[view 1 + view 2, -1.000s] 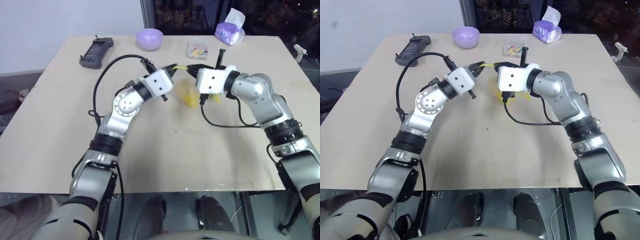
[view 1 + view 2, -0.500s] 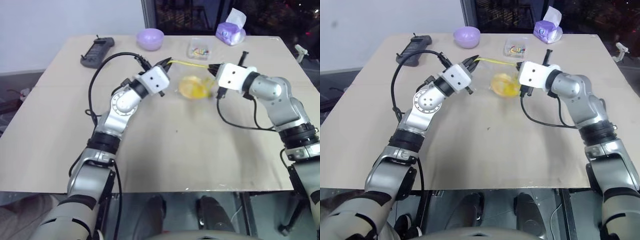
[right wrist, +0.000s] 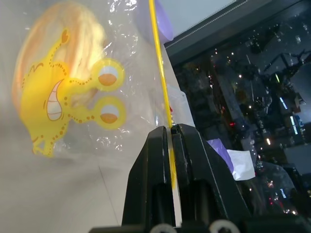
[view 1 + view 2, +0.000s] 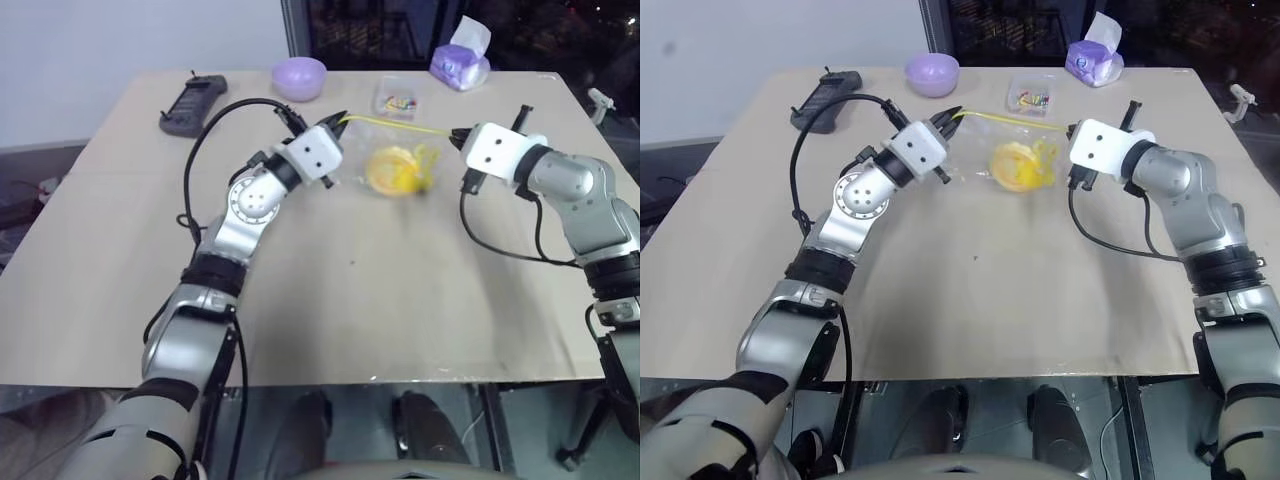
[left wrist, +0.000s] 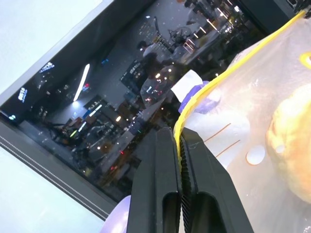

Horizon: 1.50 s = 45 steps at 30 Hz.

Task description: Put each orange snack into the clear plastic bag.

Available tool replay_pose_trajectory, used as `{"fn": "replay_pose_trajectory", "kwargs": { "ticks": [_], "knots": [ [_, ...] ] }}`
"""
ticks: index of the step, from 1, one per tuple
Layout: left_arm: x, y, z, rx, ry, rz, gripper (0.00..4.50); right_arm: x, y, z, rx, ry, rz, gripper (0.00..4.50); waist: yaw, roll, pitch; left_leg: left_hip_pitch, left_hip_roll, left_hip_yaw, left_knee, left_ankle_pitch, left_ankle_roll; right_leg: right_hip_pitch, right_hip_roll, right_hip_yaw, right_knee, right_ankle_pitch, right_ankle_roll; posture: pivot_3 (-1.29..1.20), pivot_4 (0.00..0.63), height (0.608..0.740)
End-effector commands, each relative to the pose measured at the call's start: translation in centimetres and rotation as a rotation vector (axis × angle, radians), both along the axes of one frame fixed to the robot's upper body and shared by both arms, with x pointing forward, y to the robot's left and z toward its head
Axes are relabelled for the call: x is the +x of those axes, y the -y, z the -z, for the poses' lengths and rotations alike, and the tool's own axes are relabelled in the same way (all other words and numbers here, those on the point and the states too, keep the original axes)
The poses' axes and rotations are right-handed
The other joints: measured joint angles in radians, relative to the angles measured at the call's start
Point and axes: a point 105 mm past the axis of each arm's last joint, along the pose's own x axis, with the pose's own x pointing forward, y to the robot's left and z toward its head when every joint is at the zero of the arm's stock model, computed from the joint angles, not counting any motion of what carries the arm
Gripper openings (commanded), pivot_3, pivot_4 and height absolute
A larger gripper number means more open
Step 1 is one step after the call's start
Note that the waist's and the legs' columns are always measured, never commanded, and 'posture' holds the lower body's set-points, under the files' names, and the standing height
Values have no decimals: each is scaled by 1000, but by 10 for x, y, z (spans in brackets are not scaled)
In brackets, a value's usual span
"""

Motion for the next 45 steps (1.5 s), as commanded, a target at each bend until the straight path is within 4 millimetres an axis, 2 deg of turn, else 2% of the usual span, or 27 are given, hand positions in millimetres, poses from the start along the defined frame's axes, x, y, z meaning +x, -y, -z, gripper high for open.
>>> {"fn": "replay_pose_trajectory", "kwargs": {
  "ticks": [1, 4, 6, 9, 12, 15, 17, 20, 23, 26, 28, 29, 31, 35, 38, 40, 45],
  "knots": [
    [7, 0, -21, -68, 34, -2, 0, 9, 4, -21, 33, 67, 25, 66, -1, 0, 0, 0, 0, 0, 0, 0, 0, 0, 0, 0, 0, 0, 0, 0, 150, 740],
    [11, 11, -28, -76, 41, 19, 0, 19, 2, -32, 52, 122, 36, 66, -3, 0, 0, 0, 0, 0, 0, 0, -1, 0, 0, 0, 0, 0, 0, 0, 150, 740],
    [7, 15, -33, -82, 58, 57, 0, 17, 3, -43, 80, 163, 30, 66, -2, 0, 0, 0, 0, 0, -1, 1, -2, -1, 0, 0, -1, 0, 0, 0, 150, 740],
    [-11, 17, -20, -59, 32, 172, 0, -4, 2, -42, 138, 136, -55, 66, -3, 0, 0, -1, 0, 1, -3, 2, -4, -1, 0, 1, -4, 0, 0, 0, 150, 740],
    [-34, 11, 6, -16, -52, 262, 0, -32, 0, -19, 187, -18, -126, 66, -5, 1, 0, -1, 1, 1, -6, 2, -4, 0, 0, 1, -10, 0, 0, 0, 150, 740],
    [-64, -1, 35, 30, -202, 318, 0, -68, -7, 20, 212, -262, -180, 66, -7, 1, 0, -3, 2, 1, -8, 2, -4, 0, -1, 1, -14, 0, 0, 0, 150, 740],
    [-80, -8, 50, 56, -293, 329, 0, -87, -12, 39, 236, -380, -193, 66, -6, 1, 0, -6, 2, 0, -8, 2, -4, -2, -1, 0, -14, 0, 0, 0, 150, 740],
    [-94, -15, 64, 71, -391, 317, 0, -97, -12, 56, 263, -473, -162, 66, 0, 1, 0, -5, 2, -1, -5, 0, -1, -1, 0, -1, -12, 0, 0, 0, 150, 740],
    [-101, -18, 71, 75, -438, 297, 0, -103, -8, 67, 272, -522, -128, 66, 8, 1, 0, 5, 1, -2, -2, -1, 1, 10, 0, -2, -8, 0, 0, 0, 150, 740],
    [-111, -24, 92, 66, -520, 263, 942, -109, 5, 90, 273, -605, -66, 1021, 9, 1, 0, 19, 1, -4, -3, -1, 1, 25, 0, -4, -10, 0, 0, 0, 150, 740],
    [-116, -29, 105, 44, -591, 253, 1862, -117, 8, 98, 283, -669, -62, 1995, 8, 1, 0, 21, 2, -3, -4, -1, 1, 26, 0, -4, -12, 0, 0, 0, 150, 740],
    [-117, -32, 111, 29, -625, 247, 1862, -121, 9, 101, 288, -703, -64, 1995, 7, 1, 0, 20, 2, -3, -4, -1, 1, 26, 0, -4, -12, 0, 0, 0, 150, 740],
    [-122, -37, 119, -6, -677, 248, 1862, -127, 13, 104, 315, -744, -62, 1995, 5, 1, 0, 20, 2, -3, -4, -1, 1, 25, 1, -3, -12, 0, 0, 0, 150, 740],
    [-130, -50, 122, -134, -786, 232, 1862, -134, 30, 98, 475, -791, -54, 1995, 6, 1, 0, 19, 3, -4, -4, -1, 2, 25, 1, -4, -13, 0, 0, 0, 150, 740],
    [-147, -58, 130, -195, -917, 251, 1862, -140, 46, 91, 570, -755, -65, 1995, 6, 1, 0, 18, 3, -3, -4, -2, 2, 25, 1, -4, -14, 0, 0, 0, 150, 740],
    [-157, -60, 130, -224, -971, 276, 1862, -143, 52, 88, 636, -758, -75, 1995, 6, 1, 0, 18, 3, -3, -4, -2, 3, 25, 0, -3, -14, 0, 0, 0, 150, 740],
    [-180, -79, 128, -301, -1087, 274, 1862, -151, 75, 89, 765, -793, -62, 1995, 6, 1, 0, 19, 4, -3, -5, -2, 3, 25, 1, -3, -14, 0, 0, 0, 150, 740]
  ]
}}
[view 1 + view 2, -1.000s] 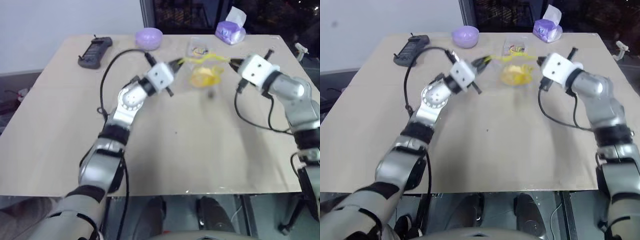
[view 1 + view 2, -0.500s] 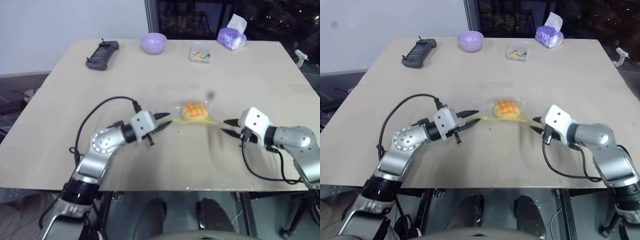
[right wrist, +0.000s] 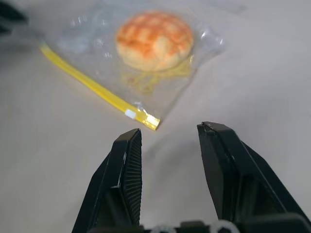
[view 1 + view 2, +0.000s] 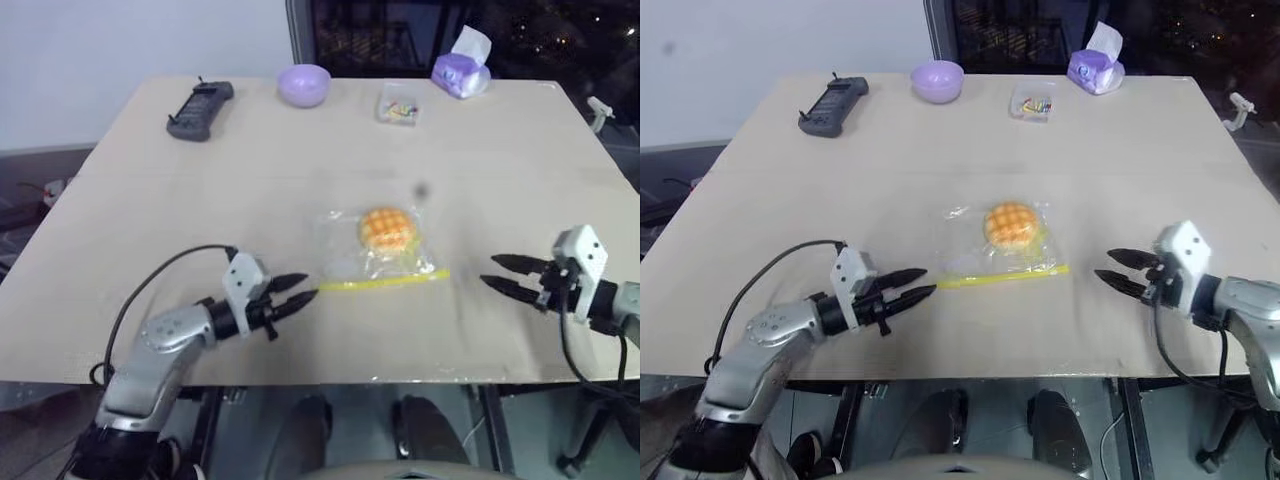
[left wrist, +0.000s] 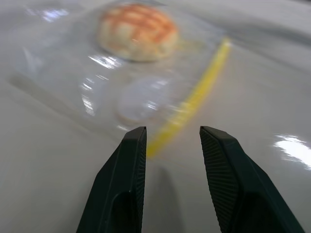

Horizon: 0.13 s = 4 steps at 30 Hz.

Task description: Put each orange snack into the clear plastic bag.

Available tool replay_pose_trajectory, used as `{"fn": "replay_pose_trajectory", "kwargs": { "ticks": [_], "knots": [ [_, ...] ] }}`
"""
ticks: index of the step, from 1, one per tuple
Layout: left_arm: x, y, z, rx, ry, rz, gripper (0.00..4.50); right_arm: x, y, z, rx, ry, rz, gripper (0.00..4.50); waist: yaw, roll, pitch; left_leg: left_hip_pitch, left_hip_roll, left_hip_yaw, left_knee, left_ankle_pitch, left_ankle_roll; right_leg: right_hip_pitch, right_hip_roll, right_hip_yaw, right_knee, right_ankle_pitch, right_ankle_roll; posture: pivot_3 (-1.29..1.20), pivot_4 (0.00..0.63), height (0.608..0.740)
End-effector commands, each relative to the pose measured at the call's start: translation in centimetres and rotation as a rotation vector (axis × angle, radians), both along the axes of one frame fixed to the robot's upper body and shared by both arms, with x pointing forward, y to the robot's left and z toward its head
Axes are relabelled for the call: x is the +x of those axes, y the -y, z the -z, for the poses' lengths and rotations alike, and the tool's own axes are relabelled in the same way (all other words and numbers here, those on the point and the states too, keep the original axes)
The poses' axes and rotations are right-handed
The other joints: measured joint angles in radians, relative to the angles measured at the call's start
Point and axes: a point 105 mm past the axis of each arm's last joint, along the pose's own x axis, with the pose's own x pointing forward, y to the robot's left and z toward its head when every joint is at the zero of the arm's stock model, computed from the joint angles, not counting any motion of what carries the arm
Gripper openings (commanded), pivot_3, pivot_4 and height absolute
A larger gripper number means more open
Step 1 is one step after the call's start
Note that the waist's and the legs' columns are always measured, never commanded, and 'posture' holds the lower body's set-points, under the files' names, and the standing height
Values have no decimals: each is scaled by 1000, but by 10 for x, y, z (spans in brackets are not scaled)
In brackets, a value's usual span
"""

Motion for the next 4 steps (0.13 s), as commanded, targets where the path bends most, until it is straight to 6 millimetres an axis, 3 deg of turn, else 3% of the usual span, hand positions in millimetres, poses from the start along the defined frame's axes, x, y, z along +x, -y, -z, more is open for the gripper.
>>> {"fn": "replay_pose_trajectory", "kwargs": {
  "ticks": [1, 4],
  "knots": [
    [-6, -8, -20, -35, 19, -11, 1862, -6, 10, -9, 48, 12, 2, 1995, 2, 0, 0, 0, 0, 0, 0, 0, 0, 0, 0, 0, 0, 0, 0, 0, 150, 740],
    [-7, -19, -23, -15, 39, -51, 1862, -10, 13, -8, 64, 1, 0, 1995, 3, 0, 0, 0, 0, 0, 0, 0, 0, 0, 0, 0, 0, 0, 0, 0, 150, 740]
  ]
}}
